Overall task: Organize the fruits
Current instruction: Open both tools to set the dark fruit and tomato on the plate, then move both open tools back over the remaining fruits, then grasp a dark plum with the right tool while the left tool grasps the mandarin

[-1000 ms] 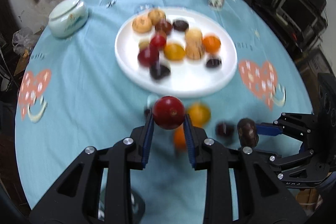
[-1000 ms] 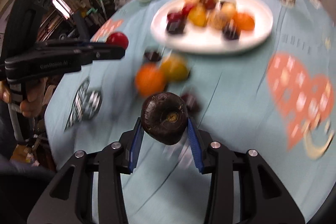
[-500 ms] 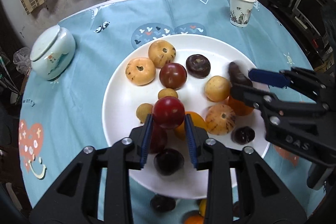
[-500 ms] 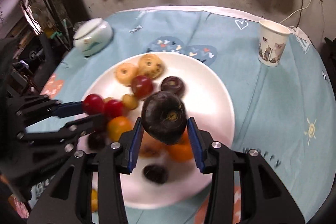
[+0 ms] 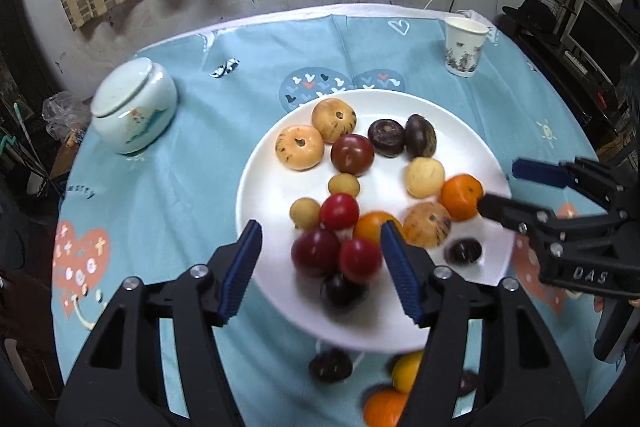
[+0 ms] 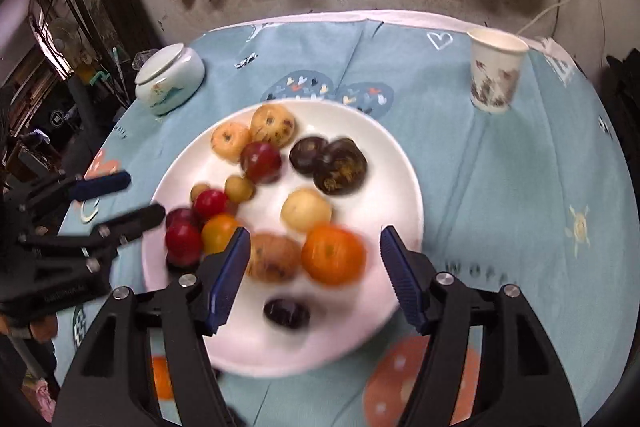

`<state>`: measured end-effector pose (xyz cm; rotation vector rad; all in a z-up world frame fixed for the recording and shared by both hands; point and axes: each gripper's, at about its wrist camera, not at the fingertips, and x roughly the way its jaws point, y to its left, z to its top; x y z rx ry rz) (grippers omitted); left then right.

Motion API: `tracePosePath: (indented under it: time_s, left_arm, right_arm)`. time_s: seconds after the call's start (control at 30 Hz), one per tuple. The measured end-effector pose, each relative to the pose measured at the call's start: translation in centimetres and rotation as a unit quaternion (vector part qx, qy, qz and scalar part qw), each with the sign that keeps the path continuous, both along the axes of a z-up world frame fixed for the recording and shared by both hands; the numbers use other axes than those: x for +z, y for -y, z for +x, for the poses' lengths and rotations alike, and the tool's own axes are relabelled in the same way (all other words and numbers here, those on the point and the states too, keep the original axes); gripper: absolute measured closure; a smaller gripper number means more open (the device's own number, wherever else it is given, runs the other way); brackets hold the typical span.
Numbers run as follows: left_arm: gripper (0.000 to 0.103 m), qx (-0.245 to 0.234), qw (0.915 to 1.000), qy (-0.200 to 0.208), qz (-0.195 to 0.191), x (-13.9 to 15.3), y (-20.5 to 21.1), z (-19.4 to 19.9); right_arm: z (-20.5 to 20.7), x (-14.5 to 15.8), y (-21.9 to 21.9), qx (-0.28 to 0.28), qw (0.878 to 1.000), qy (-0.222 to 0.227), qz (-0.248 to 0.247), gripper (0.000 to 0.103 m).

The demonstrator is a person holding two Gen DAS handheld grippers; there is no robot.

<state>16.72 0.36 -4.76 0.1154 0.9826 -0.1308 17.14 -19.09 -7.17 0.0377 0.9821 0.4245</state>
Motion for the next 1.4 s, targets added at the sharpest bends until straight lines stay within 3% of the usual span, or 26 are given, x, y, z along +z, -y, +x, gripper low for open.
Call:
tracePosePath:
  time_s: [0.2,0.4,0.6,0.73,0.93,1.2,1.4]
  left_arm:
    - [0.034,-0.016,0.9998,0.014,0.002,1.0,-1.1,-5.6]
    - [0.032,-0.022,0.9993,-0.026,-0.011,-1.3,-2.4,-11.3]
    - [0.032,-0.017,0.9977,-0.063,-0.015,-3.5,-2.9,-14.0]
    - [0.032,-0.015,0.9971,-0.073,-0.017,-4.3,-2.8,-14.5]
    - [0.032,-0.021,0.9959,-0.086,-0.020,-5.1,-2.0,-14.3]
    - [0.032,-0.041,0.9936,-0.103,-0.022,-6.5,0.3,-13.0]
    - [0.032,-0.048,0.9925,-0.111,-0.021,-7.4,1.6,-11.7]
  right_arm:
    - [-8.3,-0.4,-0.3,0.051,0.999,0.016,-0.009,0.035]
    - [-14.3,-3.2,-2.6,0.104,0.994,0.005,-0.039,0.035]
    - [-14.3,-5.2,-4.5,0.118,0.991,-0.009,-0.063,0.036]
    - [-13.9,-6.1,-5.4,0.133,0.988,-0.017,-0.077,0.044]
    - [-13.4,-6.8,-5.6,0.142,0.986,-0.033,-0.078,0.072]
    - [-14.1,-6.2,-3.5,0.122,0.991,-0.051,-0.022,0.073]
    - [-14.5,-6.1,-3.0,0.114,0.992,-0.053,-0.009,0.073]
